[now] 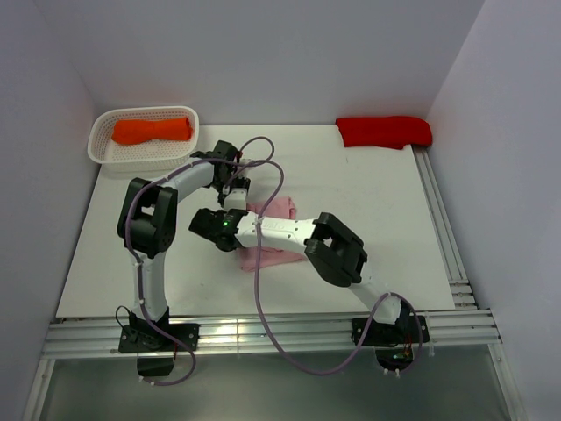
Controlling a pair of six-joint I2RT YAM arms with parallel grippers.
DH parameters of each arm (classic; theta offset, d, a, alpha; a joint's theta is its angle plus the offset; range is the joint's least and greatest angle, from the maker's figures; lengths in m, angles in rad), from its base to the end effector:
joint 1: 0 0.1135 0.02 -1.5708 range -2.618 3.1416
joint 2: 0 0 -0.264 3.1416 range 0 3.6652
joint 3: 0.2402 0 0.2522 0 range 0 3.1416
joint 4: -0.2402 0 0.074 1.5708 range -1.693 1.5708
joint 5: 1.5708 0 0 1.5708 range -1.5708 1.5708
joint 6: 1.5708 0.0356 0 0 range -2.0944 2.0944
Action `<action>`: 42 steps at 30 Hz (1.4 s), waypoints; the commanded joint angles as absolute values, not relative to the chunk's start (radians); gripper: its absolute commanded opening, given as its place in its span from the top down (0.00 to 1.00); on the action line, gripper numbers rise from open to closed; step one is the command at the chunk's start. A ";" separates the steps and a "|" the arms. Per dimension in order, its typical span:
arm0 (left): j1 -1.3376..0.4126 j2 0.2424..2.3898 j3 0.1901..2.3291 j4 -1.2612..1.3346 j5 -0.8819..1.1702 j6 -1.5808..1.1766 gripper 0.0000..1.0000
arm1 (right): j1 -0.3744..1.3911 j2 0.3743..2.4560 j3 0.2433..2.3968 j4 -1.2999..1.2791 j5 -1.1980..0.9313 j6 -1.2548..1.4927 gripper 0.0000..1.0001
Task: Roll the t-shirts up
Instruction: Roll the tshirt
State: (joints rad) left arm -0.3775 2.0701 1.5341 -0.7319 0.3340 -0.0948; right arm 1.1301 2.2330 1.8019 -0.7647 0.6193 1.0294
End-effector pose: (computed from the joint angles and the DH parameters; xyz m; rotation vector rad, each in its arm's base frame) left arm 0.3859 -0.1656 0.1690 0.4776 2.8322 -0.5731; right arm 0.2182 0.4142 0.1780 0.0250 2.4308 0.0399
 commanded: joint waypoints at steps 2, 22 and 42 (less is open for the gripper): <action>-0.377 2.106 1.546 -0.710 0.239 -0.071 0.70 | 1.150 2.304 1.841 -0.936 0.652 1.072 0.44; -0.391 2.138 1.565 -0.727 0.216 -0.066 0.83 | 1.201 2.304 1.994 -1.040 0.890 1.012 0.43; -0.396 2.143 1.568 -0.729 0.221 -0.064 0.75 | 1.187 2.430 1.996 -1.115 0.810 1.063 0.43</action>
State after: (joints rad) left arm -0.3901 2.0914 1.5696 -0.7567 0.3225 -0.0944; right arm 1.1915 2.4321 2.0399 -1.0824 0.8478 1.0218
